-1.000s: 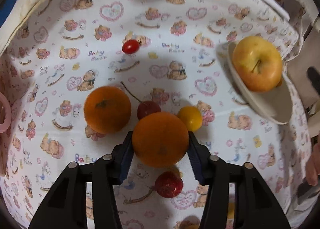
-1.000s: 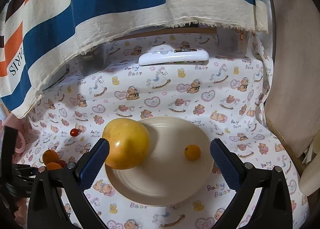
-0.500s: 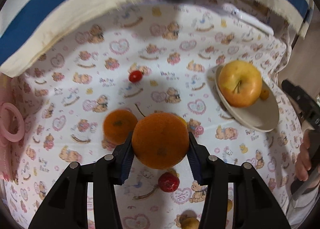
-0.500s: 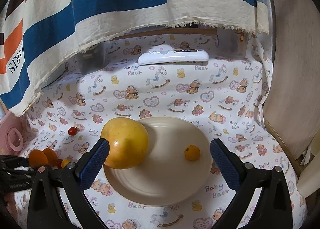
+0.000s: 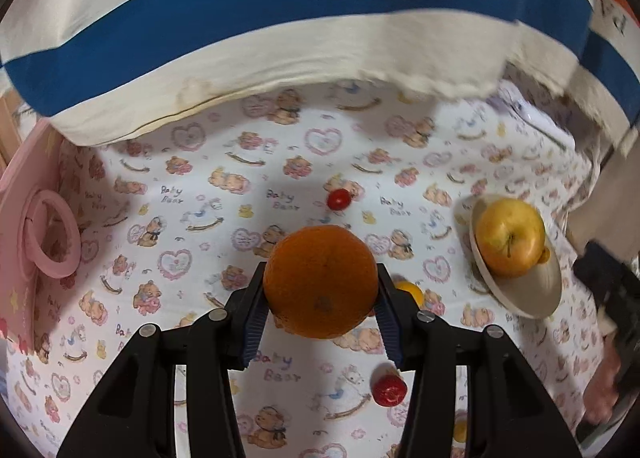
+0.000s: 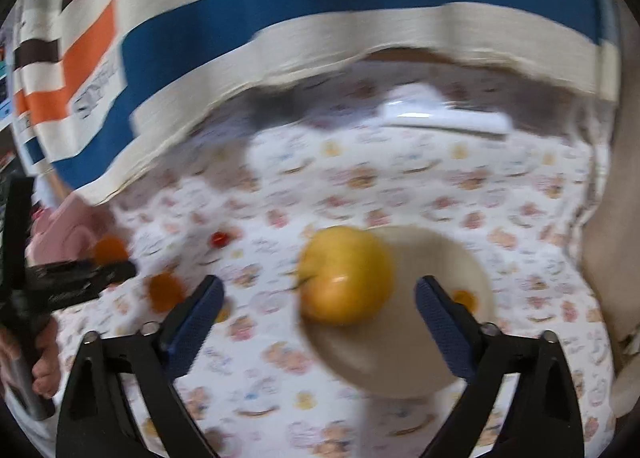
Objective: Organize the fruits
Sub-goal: 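Grasp the large orange with the left tool, then lift the orange with the left tool while the right tool grasps a yellow tomato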
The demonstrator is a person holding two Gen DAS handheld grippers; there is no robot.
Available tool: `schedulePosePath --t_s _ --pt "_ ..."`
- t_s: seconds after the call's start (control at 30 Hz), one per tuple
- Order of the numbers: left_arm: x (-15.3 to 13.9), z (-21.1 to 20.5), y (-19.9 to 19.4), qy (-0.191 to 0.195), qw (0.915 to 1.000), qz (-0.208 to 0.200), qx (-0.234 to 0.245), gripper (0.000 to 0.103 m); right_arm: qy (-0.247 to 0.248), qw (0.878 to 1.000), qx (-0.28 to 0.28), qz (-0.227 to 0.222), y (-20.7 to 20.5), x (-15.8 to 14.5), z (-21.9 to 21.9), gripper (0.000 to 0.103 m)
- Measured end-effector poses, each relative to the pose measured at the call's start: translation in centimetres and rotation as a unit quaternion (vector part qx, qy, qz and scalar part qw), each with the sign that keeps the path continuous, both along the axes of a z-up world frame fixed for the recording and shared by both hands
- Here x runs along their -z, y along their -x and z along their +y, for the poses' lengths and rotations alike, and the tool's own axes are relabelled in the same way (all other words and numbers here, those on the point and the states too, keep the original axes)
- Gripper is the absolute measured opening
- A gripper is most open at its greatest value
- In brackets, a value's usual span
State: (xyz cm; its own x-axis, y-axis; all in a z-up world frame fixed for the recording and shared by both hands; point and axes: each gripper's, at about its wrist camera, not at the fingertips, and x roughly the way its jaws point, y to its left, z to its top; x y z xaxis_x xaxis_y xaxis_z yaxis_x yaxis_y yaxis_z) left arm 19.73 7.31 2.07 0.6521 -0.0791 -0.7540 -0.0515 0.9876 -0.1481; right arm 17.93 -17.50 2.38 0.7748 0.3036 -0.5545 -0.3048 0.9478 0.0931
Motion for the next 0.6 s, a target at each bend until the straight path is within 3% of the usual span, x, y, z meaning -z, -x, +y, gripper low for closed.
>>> schedulePosePath --t_s 0.07,0.27,0.47,0.6 --pt "0.0 0.5 -0.1 0.004 1.0000 0.001 -0.006 0.048 0.007 0.999 -0.028 0.021 -0.3 0.5 2.2 0.081" --pt "0.0 1.2 -0.3 0.015 0.9998 0.007 -0.007 0.048 0.074 0.993 -0.070 0.061 -0.9 3.7 9.0 0.065" --pt "1.1 1.7 -1.2 0.009 0.9994 0.027 -0.020 0.048 0.067 0.989 -0.066 0.111 -3.6 6.1 10.8 0.047" --pt "1.9 2.3 -1.8 0.012 0.9986 0.042 -0.031 0.048 0.056 0.988 -0.067 0.128 -4.9 6.5 11.0 0.047"
